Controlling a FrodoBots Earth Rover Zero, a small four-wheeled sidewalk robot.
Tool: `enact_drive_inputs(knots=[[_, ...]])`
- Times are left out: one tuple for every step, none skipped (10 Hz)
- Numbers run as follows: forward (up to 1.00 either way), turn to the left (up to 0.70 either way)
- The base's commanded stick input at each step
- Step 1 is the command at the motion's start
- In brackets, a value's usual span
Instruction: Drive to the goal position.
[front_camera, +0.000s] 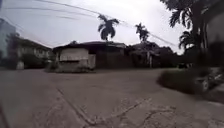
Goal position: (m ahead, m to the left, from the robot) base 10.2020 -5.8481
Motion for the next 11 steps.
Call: enact_drive_inputs(knots=[[0.7,-0.35],[0.7,-0.35],[0.7,-0.35],[0.7,-0.34],[0.7,-0.31],[0.7,-0.08],[0.7,0.0],[0.7,0.0],[0.7,0.0],[0.7,0.0],[0.7,0.0]])
